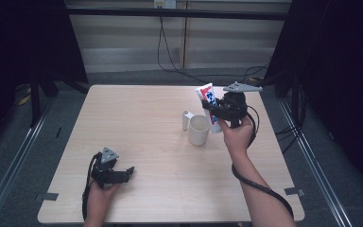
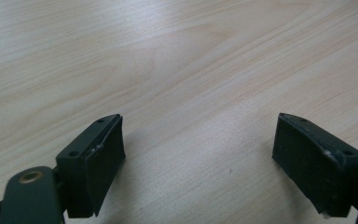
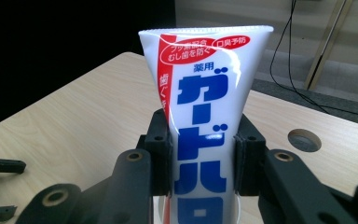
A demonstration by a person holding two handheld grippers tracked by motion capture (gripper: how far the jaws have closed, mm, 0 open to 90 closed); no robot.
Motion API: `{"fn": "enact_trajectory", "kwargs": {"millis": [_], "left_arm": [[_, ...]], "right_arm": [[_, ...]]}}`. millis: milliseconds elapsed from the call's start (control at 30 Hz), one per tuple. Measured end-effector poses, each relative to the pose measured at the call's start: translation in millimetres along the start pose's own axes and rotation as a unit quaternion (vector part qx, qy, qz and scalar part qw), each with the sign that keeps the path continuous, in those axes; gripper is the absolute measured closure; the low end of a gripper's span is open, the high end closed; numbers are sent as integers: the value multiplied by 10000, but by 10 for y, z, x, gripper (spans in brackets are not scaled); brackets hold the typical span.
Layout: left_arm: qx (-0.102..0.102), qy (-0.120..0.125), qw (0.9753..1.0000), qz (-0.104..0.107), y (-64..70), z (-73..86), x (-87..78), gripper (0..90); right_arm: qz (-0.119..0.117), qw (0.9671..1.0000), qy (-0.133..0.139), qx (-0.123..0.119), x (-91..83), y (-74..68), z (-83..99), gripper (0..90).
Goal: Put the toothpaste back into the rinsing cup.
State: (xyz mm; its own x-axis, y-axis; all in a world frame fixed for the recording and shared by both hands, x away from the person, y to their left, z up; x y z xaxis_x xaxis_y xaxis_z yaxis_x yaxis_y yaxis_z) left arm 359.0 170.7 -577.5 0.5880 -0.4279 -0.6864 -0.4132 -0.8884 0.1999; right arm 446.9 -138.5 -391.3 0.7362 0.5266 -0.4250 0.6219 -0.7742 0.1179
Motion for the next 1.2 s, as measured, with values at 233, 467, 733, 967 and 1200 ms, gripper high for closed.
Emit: {"fn": "enact_trajectory", "kwargs": {"millis": [233, 467, 733, 967, 1200], "left_arm": [[7, -8, 10000, 2, 0, 1, -1, 164], [1, 7, 10000, -1, 0, -1, 1, 163], [1, 12, 10000, 6, 4, -1, 1, 165], [-7, 8, 10000, 12, 6, 0, 1, 164], [17, 0, 10000, -2, 2, 2, -1, 165]], "right_arm": [[48, 10000, -27, -36, 77, 1, -42, 656], [95, 10000, -30, 5, 162, 28, -44, 655], [172, 9998, -37, 28, 246, 34, -46, 649], [209, 9998, -37, 41, 308, 63, -44, 648], [250, 9997, -64, 4, 379, 57, -30, 644]]}}
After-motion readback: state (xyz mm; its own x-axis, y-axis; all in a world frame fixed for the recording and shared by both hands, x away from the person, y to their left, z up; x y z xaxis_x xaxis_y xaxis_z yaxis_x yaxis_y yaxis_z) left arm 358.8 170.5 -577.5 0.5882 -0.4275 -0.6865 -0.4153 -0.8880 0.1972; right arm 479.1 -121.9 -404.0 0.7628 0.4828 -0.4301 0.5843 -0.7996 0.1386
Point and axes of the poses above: each handheld gripper's, and its own axes: x roughly forward along the jaws, z roughly out of its underside, y roughly to its right, the point moved 10 cm from there along x, roughly forward along the jaws, and after that the axes turned 15 degrees about -x, right-handed, at the moved point
